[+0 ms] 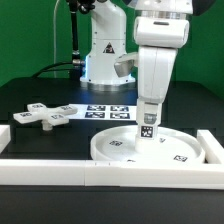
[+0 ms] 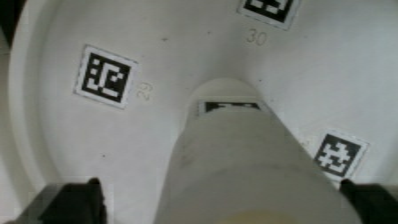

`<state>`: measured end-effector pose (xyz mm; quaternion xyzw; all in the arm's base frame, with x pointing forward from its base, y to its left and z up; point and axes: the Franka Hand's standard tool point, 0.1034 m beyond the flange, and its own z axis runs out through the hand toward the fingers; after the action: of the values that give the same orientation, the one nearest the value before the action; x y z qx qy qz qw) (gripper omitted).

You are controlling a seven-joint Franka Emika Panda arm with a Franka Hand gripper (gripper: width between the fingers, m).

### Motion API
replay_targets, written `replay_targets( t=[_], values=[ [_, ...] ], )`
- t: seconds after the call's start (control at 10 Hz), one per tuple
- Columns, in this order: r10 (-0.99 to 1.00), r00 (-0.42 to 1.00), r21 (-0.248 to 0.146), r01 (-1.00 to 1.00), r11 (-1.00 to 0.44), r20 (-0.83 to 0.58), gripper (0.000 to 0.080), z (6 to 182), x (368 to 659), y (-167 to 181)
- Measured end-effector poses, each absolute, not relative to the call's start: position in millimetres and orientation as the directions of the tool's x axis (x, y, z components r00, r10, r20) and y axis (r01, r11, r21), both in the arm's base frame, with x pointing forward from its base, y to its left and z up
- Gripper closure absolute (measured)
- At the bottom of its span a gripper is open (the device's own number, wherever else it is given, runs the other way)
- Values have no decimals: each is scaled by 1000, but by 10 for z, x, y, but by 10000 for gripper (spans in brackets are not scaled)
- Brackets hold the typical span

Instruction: Assemble round table

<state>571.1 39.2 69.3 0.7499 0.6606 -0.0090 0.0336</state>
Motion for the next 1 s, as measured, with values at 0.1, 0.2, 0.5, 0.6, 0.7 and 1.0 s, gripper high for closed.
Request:
replay_targets(
  t=[0.1, 0.2, 0.5, 0.6, 0.7, 1.0],
  values=[
    [996, 59, 36, 998, -57, -68, 151, 692, 5711, 383],
    [997, -6, 32, 999, 9, -76, 151, 685, 5708, 379],
    [980, -177, 17, 984, 179, -94, 151, 679, 5707, 357],
    [980, -175, 16, 984, 177, -94, 159, 674, 5705, 355],
    [980, -174, 15, 984, 176, -94, 339, 671, 5703, 350],
    [980, -174, 2, 985, 174, -94, 394, 658, 5671, 340]
  ],
)
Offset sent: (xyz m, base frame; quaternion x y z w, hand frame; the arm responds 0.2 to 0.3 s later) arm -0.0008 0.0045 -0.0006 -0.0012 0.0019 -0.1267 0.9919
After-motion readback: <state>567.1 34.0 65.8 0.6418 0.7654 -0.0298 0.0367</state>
